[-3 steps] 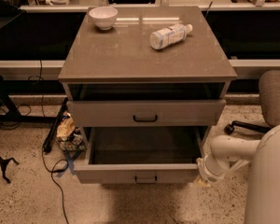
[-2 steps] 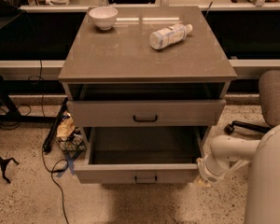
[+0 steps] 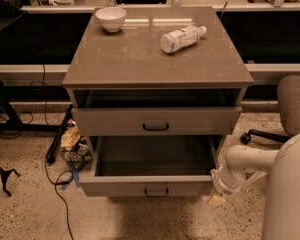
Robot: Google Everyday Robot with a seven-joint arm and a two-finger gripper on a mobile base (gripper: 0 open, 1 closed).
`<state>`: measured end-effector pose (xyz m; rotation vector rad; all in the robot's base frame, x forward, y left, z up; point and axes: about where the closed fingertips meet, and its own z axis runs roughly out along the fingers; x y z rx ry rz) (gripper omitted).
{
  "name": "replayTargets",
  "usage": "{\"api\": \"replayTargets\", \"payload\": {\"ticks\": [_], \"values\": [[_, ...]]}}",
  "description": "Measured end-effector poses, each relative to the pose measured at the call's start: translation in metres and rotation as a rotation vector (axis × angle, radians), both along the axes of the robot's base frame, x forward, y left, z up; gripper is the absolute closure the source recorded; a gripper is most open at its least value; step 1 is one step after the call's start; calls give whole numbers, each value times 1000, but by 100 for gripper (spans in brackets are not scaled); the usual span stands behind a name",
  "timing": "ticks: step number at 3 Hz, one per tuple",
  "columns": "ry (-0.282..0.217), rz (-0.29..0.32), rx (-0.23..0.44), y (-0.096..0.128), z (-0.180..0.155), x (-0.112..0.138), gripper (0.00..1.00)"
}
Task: Open middle drawer
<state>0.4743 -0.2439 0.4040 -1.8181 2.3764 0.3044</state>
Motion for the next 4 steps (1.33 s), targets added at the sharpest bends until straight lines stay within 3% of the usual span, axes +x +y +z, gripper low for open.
{"api": "replayTargets", "payload": {"ticks": [1, 2, 4], "values": [[0, 0, 0, 0, 0, 0, 1], [-6, 10, -1, 1, 2, -2, 0], [-128, 226, -27, 37, 42, -33, 0]]}}
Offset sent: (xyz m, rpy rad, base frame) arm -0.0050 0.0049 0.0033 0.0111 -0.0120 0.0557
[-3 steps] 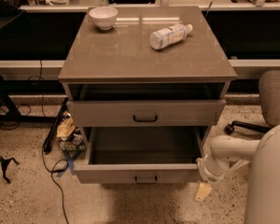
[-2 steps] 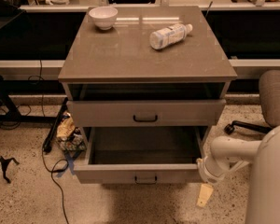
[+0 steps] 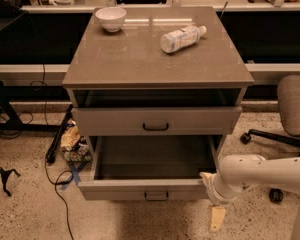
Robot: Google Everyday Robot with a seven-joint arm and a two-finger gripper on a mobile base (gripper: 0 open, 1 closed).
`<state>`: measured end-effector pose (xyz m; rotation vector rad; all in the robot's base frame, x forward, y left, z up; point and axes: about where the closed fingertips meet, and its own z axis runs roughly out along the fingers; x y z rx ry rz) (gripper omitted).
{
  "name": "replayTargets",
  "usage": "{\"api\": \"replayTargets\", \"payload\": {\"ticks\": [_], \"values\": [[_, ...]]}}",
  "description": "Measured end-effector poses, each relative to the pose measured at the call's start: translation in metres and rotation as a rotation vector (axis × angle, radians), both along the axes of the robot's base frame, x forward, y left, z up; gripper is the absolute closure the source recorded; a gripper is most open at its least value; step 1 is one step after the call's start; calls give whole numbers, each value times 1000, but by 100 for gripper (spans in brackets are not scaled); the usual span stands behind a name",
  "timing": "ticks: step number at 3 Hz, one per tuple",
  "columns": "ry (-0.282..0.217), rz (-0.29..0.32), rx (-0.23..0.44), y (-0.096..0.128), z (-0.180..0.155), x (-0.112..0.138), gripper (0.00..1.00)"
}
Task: Open middle drawer
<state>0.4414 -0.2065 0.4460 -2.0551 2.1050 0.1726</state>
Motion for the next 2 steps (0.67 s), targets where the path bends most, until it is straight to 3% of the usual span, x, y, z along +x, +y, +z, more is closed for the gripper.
{"api": "replayTargets", "payload": {"ticks": [1, 2], "values": [[-57, 125, 7, 35, 12, 20, 0], [-57, 125, 7, 35, 12, 20, 0]]}}
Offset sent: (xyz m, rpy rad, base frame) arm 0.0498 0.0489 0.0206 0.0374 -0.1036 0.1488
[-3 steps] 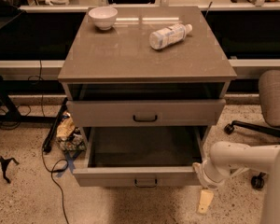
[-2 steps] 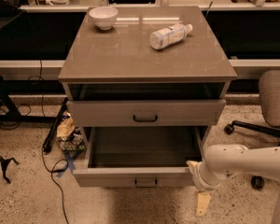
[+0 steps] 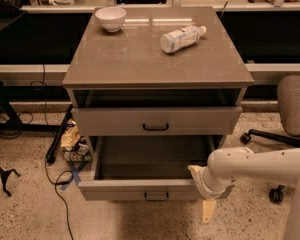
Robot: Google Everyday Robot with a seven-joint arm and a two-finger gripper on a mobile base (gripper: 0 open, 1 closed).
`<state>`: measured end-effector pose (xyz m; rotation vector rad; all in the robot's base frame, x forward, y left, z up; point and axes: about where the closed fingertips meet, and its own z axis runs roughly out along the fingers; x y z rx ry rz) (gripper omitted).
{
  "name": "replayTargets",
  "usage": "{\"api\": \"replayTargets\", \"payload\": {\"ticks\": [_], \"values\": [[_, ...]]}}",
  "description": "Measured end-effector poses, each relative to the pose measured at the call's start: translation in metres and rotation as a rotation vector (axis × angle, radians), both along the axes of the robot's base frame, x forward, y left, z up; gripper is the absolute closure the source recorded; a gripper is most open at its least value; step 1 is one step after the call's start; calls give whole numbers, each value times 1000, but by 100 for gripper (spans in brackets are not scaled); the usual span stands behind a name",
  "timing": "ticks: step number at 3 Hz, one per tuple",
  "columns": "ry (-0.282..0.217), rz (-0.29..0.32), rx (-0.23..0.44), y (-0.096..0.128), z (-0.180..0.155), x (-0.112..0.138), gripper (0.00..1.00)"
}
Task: Open middle drawer
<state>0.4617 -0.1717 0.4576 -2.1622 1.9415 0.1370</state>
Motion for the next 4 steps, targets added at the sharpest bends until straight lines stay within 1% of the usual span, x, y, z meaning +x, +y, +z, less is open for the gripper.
{"api": "replayTargets", "payload": {"ticks": [1, 2, 3, 4], "values": [[12, -57, -30, -3, -6, 12, 0], [40, -137, -74, -9, -17, 27, 0], [77, -211, -106, -17, -35, 34, 2], [105, -262, -104, -27, -47, 32, 25]]}}
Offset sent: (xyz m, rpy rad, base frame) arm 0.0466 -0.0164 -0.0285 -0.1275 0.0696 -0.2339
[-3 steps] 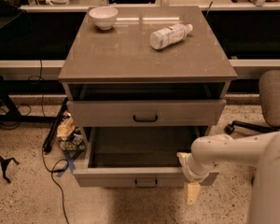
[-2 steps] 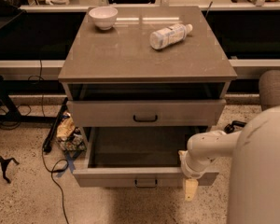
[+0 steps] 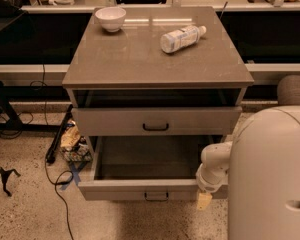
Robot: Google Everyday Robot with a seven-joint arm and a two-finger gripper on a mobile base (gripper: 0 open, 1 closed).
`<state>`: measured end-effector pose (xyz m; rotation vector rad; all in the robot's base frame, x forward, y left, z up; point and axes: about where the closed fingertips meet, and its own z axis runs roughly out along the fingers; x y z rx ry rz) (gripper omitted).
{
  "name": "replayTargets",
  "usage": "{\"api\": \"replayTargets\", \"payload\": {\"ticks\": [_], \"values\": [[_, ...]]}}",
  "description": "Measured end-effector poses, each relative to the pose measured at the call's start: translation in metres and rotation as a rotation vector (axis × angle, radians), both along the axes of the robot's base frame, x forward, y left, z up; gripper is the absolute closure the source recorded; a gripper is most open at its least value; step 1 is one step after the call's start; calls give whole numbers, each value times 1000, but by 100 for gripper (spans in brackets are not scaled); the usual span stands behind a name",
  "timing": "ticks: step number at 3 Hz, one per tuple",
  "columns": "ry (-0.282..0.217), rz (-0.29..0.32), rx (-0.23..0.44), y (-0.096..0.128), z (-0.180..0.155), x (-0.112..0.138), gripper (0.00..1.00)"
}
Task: Open middle drawer
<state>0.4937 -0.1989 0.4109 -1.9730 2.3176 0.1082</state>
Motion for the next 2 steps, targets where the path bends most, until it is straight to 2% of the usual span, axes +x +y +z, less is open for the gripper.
{"api": "replayTargets", "payload": {"ticks": [2], "values": [[-2, -84, 11, -15, 2, -31, 72]]}}
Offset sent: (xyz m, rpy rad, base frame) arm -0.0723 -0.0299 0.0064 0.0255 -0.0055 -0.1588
